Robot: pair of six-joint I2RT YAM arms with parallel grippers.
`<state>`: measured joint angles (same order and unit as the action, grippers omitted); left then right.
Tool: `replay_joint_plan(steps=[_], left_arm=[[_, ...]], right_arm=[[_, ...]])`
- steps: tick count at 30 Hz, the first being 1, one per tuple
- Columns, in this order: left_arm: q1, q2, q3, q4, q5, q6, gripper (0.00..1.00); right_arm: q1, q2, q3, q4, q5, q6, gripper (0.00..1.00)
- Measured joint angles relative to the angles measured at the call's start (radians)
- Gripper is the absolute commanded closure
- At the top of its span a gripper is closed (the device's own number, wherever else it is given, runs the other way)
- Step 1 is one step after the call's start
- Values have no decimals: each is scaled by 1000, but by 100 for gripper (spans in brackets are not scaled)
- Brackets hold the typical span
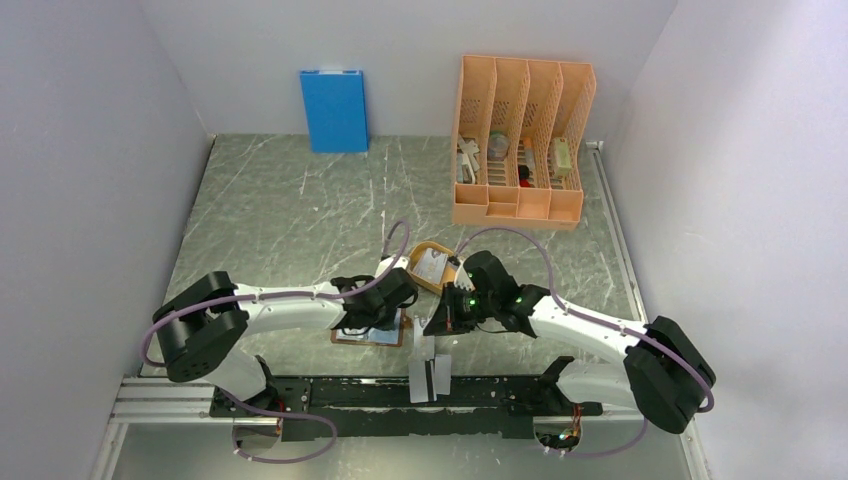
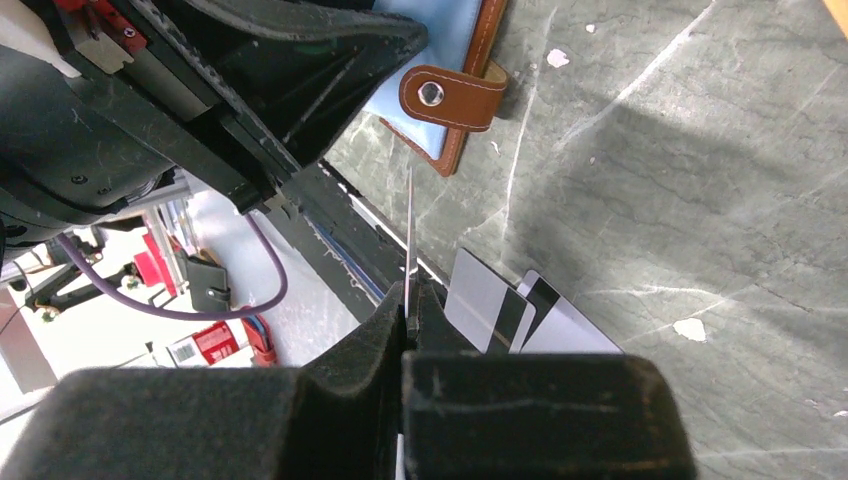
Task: Put the credit cards into the card holder
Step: Insert the credit card into the card holder.
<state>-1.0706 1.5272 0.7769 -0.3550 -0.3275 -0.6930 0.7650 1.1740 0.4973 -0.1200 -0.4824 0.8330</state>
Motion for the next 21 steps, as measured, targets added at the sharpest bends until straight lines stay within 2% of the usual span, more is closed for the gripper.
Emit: replay_joint_plan(steps=[4,11,17,21], left_arm=[[0,-2,-6,2,-26,0,95],[0,-42,-47,30,-31,-31,95],[0,-92,-80,21,-24,-60,95],[0,-109,-85,14,-17,-69,90]], right_arm=[[0,3,-5,15,-4,1,100],[53,79,-6,93,-33,16,100],[86,205,-4,238,-71,78,100],[98,295,20,301,-82,101,100]])
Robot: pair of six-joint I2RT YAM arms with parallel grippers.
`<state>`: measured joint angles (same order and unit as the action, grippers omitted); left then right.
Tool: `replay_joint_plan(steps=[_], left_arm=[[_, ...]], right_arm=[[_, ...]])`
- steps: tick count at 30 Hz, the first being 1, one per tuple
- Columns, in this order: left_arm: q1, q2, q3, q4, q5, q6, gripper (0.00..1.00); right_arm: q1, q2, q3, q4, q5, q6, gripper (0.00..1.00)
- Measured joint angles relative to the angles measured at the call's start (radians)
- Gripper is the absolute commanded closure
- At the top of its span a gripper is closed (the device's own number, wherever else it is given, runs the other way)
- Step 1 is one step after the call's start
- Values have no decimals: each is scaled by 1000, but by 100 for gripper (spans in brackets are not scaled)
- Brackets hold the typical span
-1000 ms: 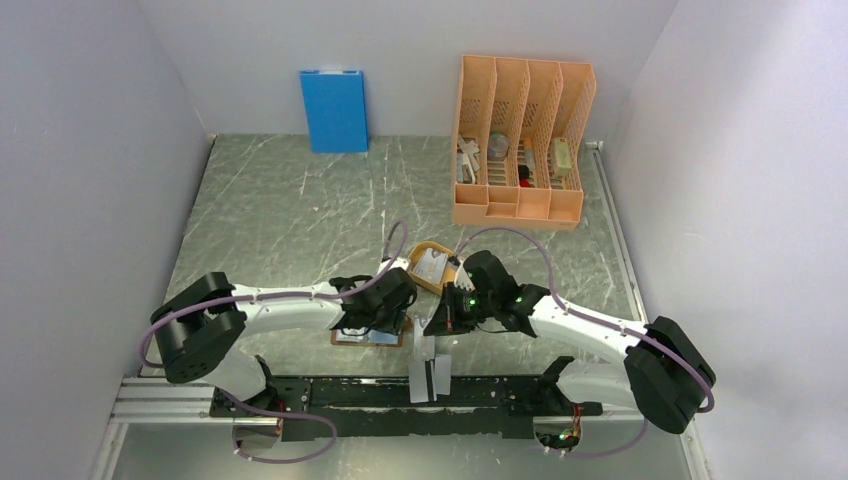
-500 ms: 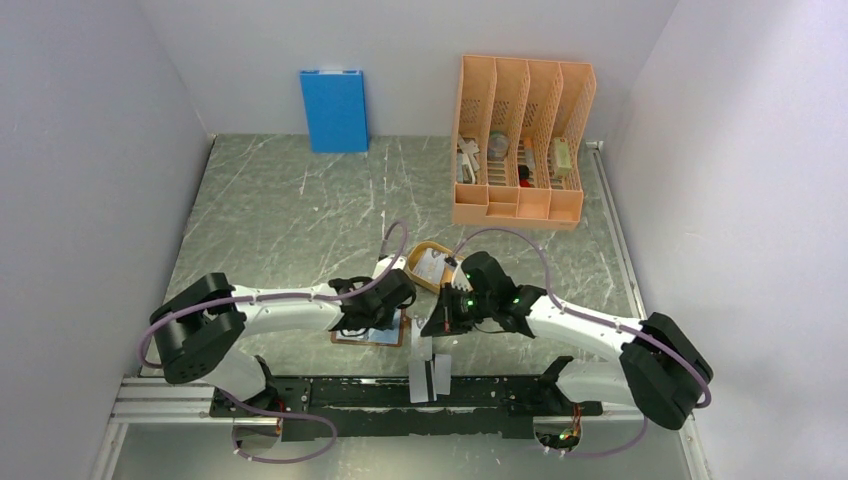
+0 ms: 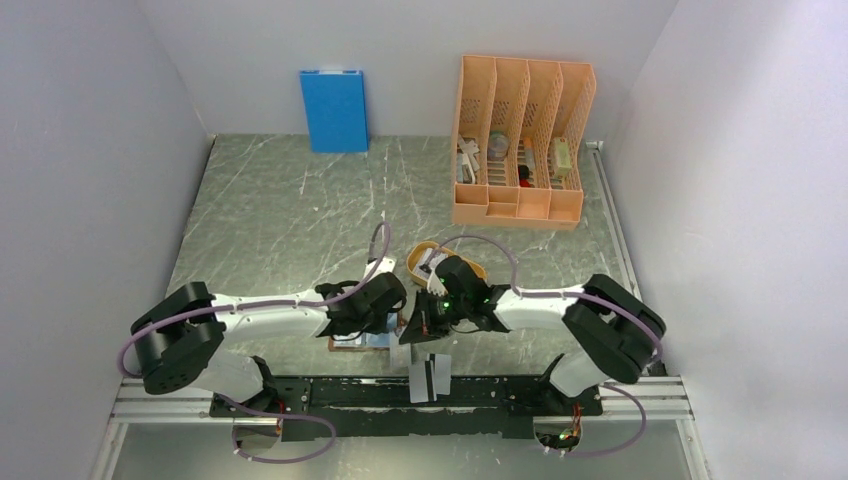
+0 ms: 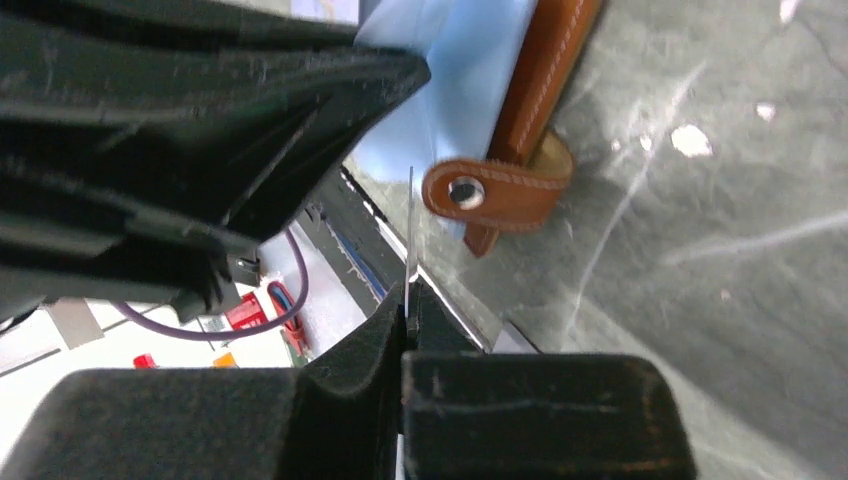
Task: Put the credit cards into the card holder
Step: Insert the credit card into the card holder.
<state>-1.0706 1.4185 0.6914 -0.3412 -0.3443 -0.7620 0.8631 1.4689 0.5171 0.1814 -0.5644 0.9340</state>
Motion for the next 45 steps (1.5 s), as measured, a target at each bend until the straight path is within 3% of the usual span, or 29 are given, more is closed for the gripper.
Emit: replay_joint_plan(steps=[11,31,34,41,45], left_arm=[[0,-66,-3,-24,13,-12,87],[0,-111,-3,-108,-30,-13,88],[0,-114,-3,-109,-30,-13,83],[0,-133,-3,-110,-27,-18,61],[0,-164,0,-134,-29,-21,56]], right_arm=[[1,147,70,69,-4,11,100],[-12,171,78,89,-6,6,100],[-12,220,95,111,-25,13,100],[-12,281,156,179,-64,37,100],[-9,290,172,199,-77,50,100]])
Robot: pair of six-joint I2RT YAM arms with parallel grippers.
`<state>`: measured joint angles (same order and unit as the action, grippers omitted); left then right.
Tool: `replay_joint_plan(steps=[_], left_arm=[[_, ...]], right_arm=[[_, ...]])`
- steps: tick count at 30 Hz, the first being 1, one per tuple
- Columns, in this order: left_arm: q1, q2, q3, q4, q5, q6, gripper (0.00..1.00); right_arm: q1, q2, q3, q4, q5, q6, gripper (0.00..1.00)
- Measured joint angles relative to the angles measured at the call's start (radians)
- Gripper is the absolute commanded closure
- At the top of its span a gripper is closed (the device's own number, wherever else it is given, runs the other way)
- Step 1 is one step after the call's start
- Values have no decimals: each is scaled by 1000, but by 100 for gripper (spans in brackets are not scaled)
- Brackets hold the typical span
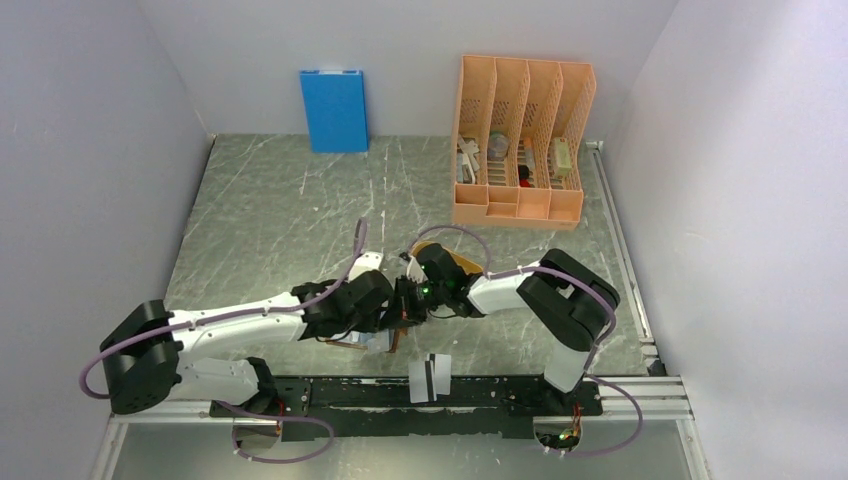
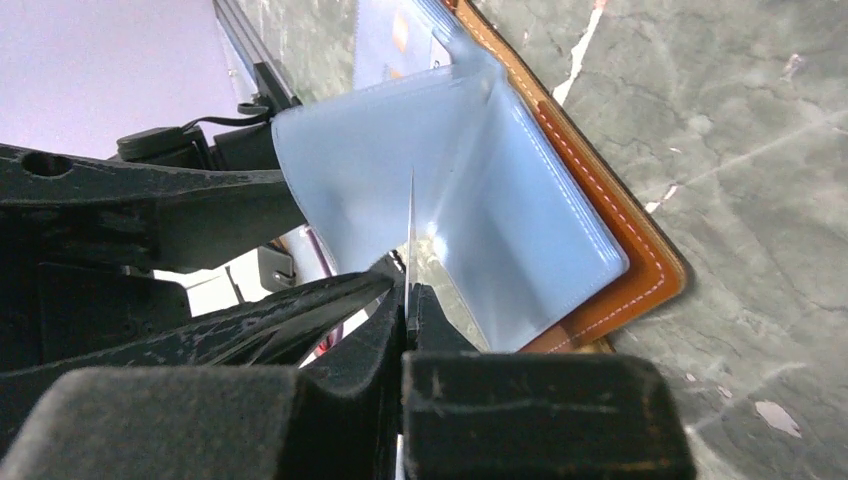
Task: Put the credit cards into the card holder
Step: Insert the credit card into the card holder.
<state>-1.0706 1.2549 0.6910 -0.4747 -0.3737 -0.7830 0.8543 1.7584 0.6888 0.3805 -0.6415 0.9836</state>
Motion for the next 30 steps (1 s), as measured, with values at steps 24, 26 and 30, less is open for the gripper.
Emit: replay_joint_plan(steps=[24,26,30], left_arm=[[113,-86,-88,-81,-78,-43,64],[129,-66,-93,-76,-78,-45,63],[142,-103,-99,-77,-80,-55,61]], right_arm=[[33,124,139,-35,19,14,100],[31,86,126,-57,28,7,100],[20,-5,69,-60,32,2,100]])
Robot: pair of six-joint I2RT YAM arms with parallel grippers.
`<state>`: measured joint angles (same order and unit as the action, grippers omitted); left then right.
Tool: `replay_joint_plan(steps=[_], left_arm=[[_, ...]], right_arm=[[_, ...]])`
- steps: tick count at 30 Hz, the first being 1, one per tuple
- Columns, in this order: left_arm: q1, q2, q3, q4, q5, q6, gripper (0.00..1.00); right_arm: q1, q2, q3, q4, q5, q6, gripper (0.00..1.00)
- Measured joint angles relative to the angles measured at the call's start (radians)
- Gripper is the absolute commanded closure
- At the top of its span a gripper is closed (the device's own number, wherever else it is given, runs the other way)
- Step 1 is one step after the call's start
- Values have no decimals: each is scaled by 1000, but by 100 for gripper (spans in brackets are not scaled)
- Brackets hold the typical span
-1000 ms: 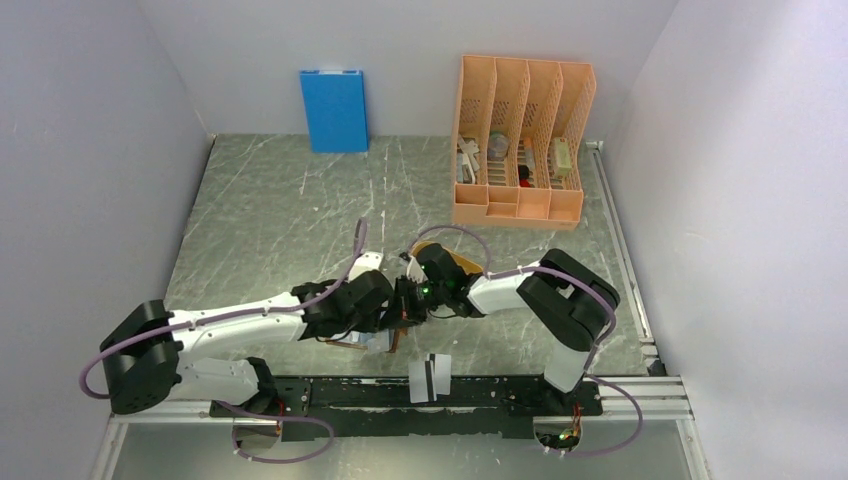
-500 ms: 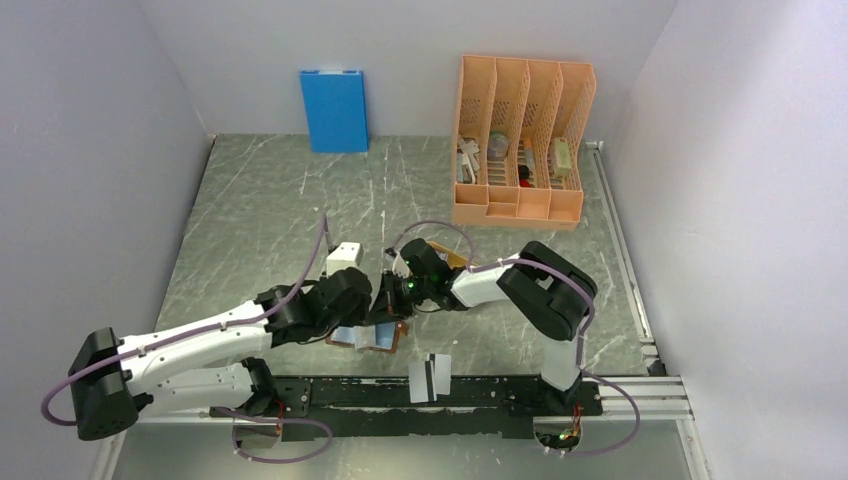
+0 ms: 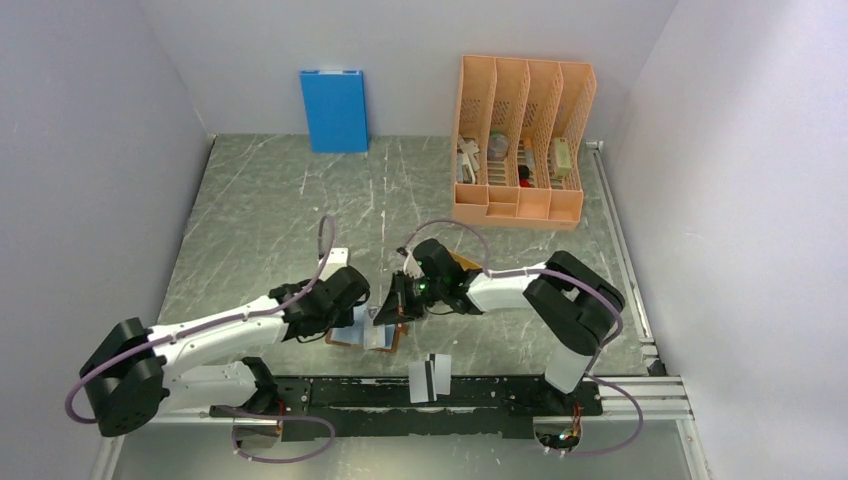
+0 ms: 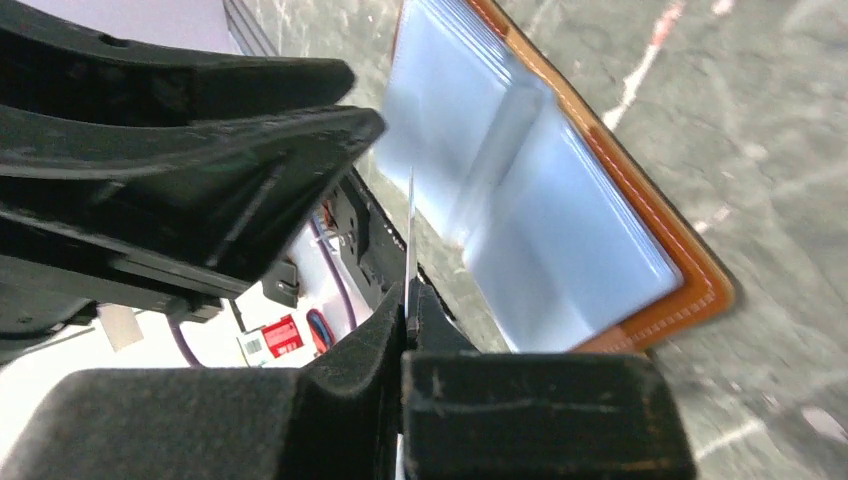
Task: Put the credit cards into the card holder
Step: Insert the credit card into the card holder.
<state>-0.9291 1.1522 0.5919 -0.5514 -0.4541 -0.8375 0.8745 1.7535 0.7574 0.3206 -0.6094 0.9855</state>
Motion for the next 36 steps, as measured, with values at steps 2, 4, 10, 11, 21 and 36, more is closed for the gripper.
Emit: replay_joint_plan(steps=[2,4,10,11,21,36], left_arm=[[3,-39,0,-2,-6,-7,60],[4,-82,0,-6,-16,-18,60],[42,-141,-44,-18,-27,-61,63],[53,-142,-58,-23,-26,-69,63],[116,-148,-135,-29,30,-128,62],[124,-114,-160,32,103,-124,65]], right_arm=[[-11,-28,-29,4,0,-1,100],[-24,-32,-53,10,-2,1,100],[-38,6,-86,50,-20,27,100],[-38,16,-86,64,-25,33,100],[-38,79,-85,155,-55,77,100],[-38,139,-48,235,-77,94,100]])
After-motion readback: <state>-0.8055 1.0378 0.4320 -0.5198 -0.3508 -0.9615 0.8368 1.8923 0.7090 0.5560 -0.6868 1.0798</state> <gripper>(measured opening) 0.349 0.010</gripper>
